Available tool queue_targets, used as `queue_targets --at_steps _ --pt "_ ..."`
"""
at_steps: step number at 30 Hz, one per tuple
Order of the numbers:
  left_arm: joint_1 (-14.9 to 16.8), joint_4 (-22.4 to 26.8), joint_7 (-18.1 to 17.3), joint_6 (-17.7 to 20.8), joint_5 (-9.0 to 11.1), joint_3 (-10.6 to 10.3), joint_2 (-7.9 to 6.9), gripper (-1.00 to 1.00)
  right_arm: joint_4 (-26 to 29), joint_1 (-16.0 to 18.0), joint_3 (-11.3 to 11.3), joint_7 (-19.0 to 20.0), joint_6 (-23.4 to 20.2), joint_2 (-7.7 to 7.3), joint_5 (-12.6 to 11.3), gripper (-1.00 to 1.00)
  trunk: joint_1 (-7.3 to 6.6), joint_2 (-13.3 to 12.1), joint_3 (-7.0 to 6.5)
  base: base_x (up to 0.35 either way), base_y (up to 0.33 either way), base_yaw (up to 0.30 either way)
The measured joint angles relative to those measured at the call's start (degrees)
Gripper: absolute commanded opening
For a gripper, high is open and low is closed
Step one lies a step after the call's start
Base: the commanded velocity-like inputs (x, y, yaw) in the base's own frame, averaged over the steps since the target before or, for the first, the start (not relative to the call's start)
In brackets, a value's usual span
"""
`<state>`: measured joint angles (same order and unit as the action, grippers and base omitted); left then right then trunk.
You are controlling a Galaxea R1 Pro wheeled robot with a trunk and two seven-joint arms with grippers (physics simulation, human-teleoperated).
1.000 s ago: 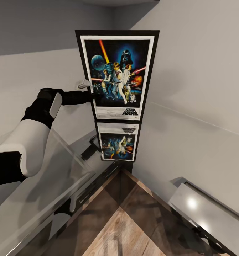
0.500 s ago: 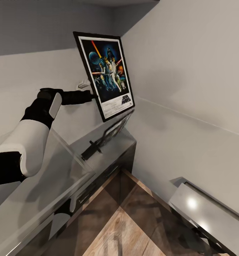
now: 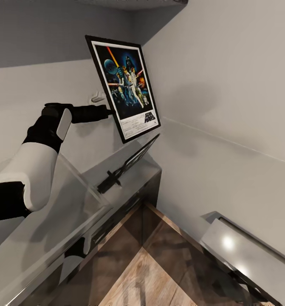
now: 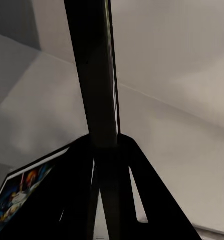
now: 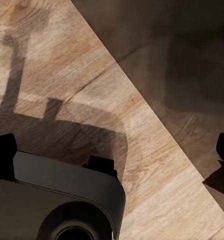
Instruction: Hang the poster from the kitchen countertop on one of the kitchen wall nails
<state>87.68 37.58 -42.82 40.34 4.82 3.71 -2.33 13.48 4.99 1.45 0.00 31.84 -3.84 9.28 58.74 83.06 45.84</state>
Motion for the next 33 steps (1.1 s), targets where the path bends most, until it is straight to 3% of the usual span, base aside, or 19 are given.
queue_targets --at_steps 18,33 --pt "0.0 0.07 -0.17 0.01 0.03 0.01 -0.05 -1.0 0.0 0.0 0.0 0.0 0.0 0.0 0.0 1.0 0.01 0.0 -0.03 -0.123 0.0 0.0" --pt "0.0 0.13 -1.06 0.05 0.12 0.01 -0.11 -1.0 0.0 0.0 0.0 0.0 0.1 -0.01 0.0 1.0 -0.01 0.0 -1.29 -0.039 0.0 0.0"
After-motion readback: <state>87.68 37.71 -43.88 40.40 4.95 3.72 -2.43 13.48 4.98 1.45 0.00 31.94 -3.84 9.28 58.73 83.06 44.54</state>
